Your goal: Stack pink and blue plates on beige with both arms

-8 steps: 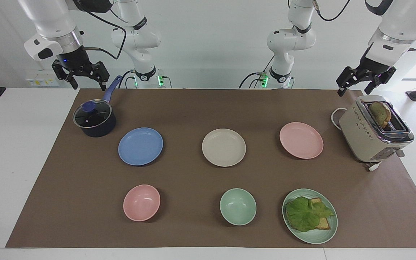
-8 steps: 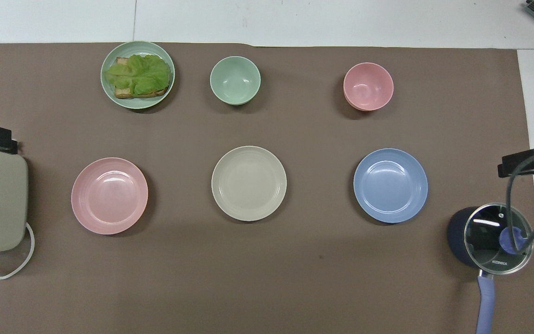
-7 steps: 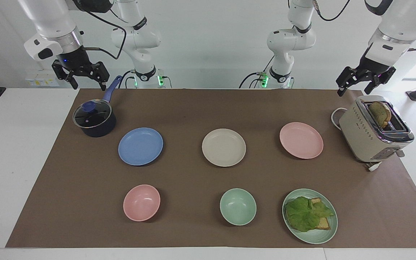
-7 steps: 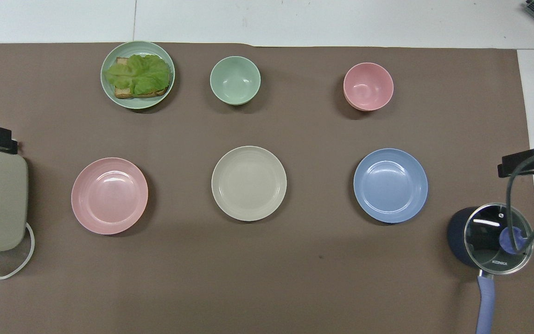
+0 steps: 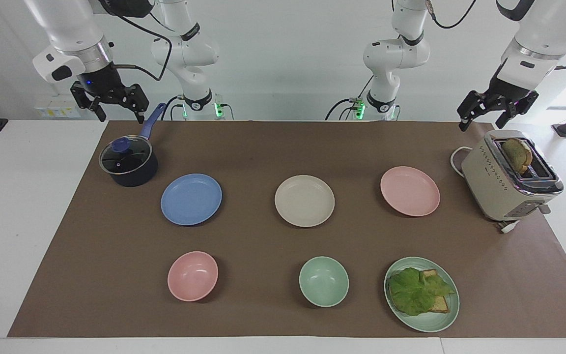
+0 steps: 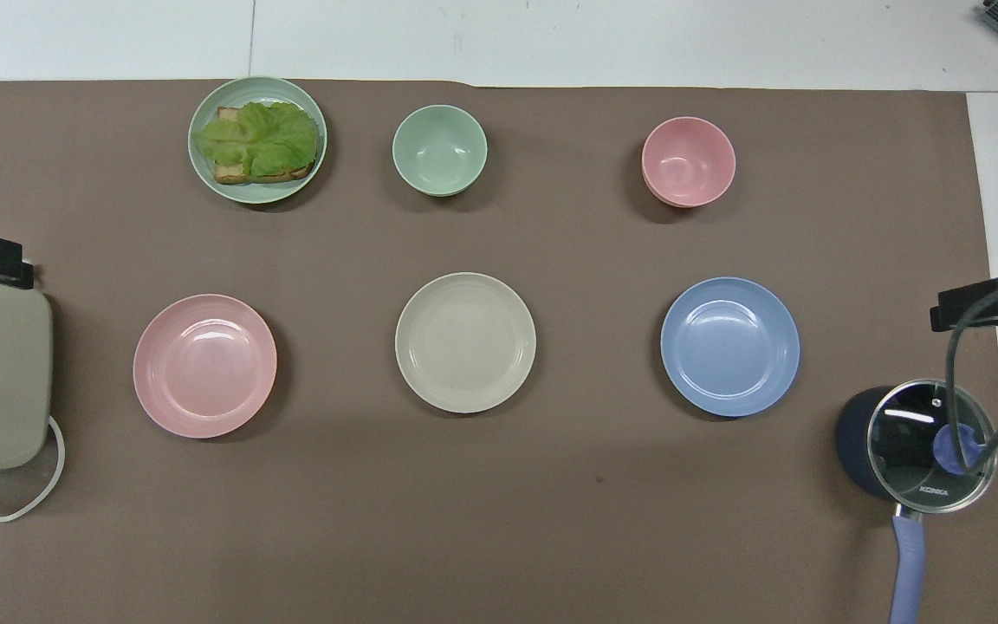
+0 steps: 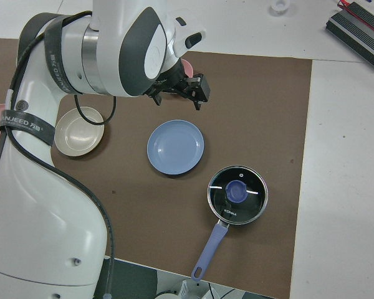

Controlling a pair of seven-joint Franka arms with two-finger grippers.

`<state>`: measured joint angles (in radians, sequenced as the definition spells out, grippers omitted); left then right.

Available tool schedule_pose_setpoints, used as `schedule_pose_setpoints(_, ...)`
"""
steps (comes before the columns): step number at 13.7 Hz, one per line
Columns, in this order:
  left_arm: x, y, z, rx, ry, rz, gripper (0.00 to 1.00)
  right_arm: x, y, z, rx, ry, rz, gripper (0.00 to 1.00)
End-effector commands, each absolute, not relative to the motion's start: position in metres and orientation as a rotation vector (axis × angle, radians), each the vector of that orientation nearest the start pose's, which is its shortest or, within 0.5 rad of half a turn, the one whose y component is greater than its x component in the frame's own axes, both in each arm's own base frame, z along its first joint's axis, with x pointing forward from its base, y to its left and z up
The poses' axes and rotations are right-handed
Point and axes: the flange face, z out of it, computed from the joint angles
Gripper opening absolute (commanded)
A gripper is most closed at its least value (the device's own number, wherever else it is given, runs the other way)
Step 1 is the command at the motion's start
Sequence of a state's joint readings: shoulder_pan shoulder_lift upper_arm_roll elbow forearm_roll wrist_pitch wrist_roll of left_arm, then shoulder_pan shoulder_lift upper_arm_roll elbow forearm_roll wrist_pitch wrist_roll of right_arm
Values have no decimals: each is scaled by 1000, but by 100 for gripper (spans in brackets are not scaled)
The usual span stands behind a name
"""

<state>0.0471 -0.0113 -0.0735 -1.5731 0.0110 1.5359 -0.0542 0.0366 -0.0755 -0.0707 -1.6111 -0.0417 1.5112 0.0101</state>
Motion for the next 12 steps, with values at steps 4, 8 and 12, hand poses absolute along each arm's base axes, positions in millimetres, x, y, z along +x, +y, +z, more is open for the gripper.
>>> schedule_pose_setpoints(4, 551, 15, 532, -3113, -108, 36, 100, 522, -23, 642, -3153, 88, 20, 100)
schedule_pose_setpoints(8, 547, 32, 454, -3115, -149, 48, 100, 522, -23, 642, -3154, 85, 20, 100)
schedule_pose_setpoints(12, 553, 37, 369, -3122, -149, 175, 100, 522, -23, 642, -3153, 88, 17, 100)
